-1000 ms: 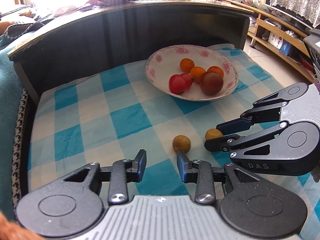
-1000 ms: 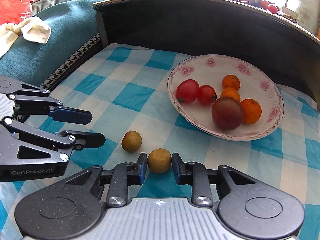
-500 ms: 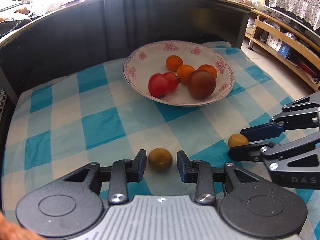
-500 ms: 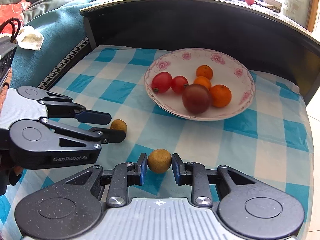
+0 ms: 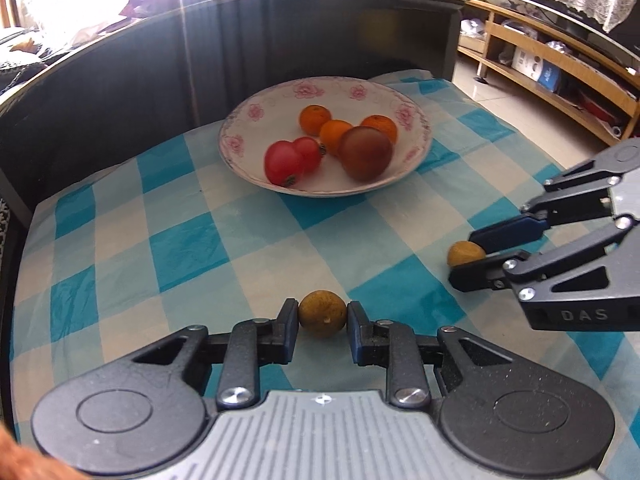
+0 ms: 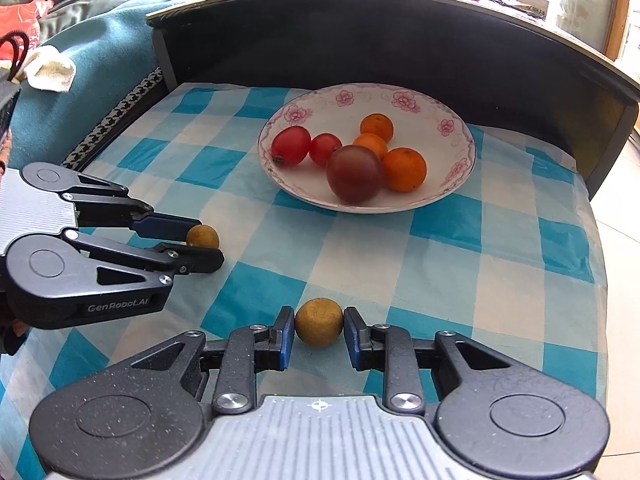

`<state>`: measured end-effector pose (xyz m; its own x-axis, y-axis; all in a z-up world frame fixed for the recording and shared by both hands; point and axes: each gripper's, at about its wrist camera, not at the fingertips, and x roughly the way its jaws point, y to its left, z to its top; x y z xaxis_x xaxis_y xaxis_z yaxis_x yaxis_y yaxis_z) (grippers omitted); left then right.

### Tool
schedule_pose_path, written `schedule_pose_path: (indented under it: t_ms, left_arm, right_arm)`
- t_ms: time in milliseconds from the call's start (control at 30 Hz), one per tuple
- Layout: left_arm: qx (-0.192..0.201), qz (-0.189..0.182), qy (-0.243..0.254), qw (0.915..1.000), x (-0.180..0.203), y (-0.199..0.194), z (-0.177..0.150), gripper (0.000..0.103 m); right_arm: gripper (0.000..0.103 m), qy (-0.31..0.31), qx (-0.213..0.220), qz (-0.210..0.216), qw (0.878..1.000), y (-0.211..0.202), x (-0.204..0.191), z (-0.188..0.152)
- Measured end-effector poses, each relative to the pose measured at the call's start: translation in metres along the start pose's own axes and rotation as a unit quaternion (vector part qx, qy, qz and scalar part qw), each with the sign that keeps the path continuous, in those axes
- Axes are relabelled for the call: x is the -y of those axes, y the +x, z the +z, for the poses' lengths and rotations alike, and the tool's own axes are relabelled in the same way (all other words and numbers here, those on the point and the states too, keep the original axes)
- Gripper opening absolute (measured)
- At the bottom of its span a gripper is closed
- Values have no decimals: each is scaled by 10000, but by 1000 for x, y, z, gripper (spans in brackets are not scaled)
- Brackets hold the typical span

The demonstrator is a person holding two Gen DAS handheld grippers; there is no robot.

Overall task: Organize fruits
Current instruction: 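Grasp a brown longan with the right gripper while the left gripper grasps the other longan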

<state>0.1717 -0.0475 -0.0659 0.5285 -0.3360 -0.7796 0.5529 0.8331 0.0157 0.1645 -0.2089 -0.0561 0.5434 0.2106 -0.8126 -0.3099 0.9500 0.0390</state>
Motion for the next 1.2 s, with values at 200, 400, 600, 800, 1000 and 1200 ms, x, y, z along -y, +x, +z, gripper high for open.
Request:
schedule_pose_path:
  t_ms: [200, 400, 600, 800, 1000, 1200]
  left_arm:
    - [-80, 3, 204, 9998, 6, -2, -4, 35]
    - [-41, 11, 169, 9998, 5, -1, -7, 36]
    - [-29, 7, 90, 10000, 3, -1, -8, 38]
    - [-52, -12, 5, 10000, 1, -1, -6, 38]
    - [-50, 16, 14, 10000, 1, -2, -3, 35]
    - [125, 42, 17, 9999, 4, -9, 7, 35]
  right_arm:
    - [21, -152, 42, -13, 9999, 0, -3, -2]
    - [25, -198, 21, -10, 9998, 3, -5, -3]
    - [25, -163, 15, 7, 9999, 2, -5, -3]
    - [25, -156, 9, 11, 9999, 2, -5, -3]
    - [22, -139, -51, -44, 9999, 3, -5, -1]
    - [21, -166, 69, -47, 9998, -2, -7, 3]
